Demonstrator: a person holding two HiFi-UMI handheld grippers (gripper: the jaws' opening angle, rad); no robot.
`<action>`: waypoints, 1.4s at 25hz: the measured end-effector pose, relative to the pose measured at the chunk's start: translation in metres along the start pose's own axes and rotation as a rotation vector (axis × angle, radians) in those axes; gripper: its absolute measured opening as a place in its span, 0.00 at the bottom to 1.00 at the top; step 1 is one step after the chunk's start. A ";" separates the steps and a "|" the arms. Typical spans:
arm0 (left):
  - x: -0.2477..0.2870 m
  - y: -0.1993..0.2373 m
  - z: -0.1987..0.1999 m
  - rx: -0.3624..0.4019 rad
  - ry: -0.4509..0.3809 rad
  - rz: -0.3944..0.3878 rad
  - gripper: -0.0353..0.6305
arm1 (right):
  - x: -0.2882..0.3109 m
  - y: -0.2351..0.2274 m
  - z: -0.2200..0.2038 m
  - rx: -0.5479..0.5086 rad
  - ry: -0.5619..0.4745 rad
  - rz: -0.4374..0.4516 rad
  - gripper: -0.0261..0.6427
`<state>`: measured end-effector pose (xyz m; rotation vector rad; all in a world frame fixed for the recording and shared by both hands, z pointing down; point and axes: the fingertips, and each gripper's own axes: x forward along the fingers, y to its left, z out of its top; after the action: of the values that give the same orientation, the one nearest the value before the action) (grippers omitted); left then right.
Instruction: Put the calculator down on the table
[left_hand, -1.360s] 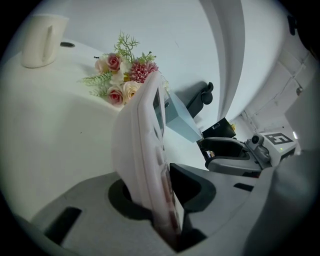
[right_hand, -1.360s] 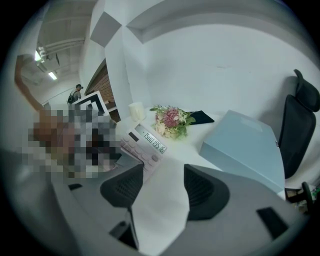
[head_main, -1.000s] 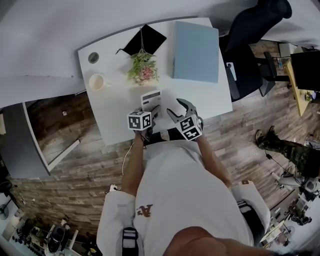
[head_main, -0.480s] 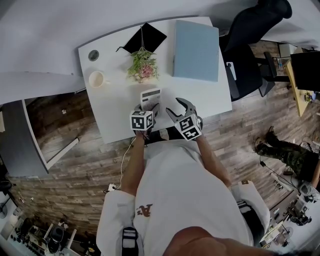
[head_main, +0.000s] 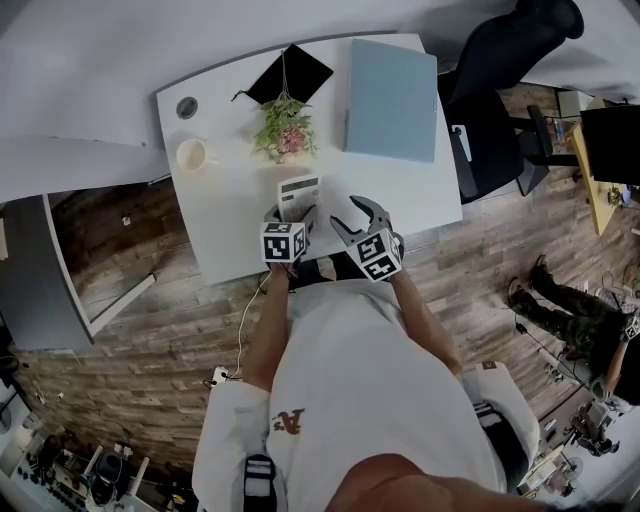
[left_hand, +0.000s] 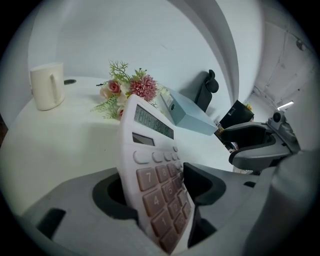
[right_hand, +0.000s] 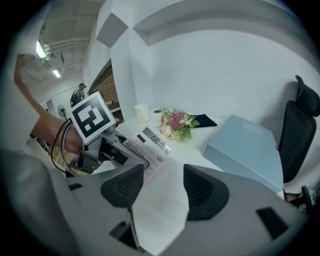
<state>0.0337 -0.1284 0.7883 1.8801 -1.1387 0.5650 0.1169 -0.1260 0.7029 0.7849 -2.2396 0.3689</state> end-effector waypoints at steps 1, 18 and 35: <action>0.000 0.000 0.000 0.003 -0.003 0.005 0.50 | 0.000 0.001 0.000 -0.001 0.000 0.001 0.42; -0.003 0.013 0.000 0.036 -0.024 0.095 0.64 | 0.002 0.008 0.001 -0.015 0.001 0.005 0.42; -0.007 0.029 -0.001 0.081 -0.023 0.175 0.77 | 0.005 0.012 0.002 -0.024 0.001 0.004 0.42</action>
<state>0.0051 -0.1306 0.7965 1.8706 -1.3218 0.6977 0.1051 -0.1199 0.7046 0.7676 -2.2414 0.3439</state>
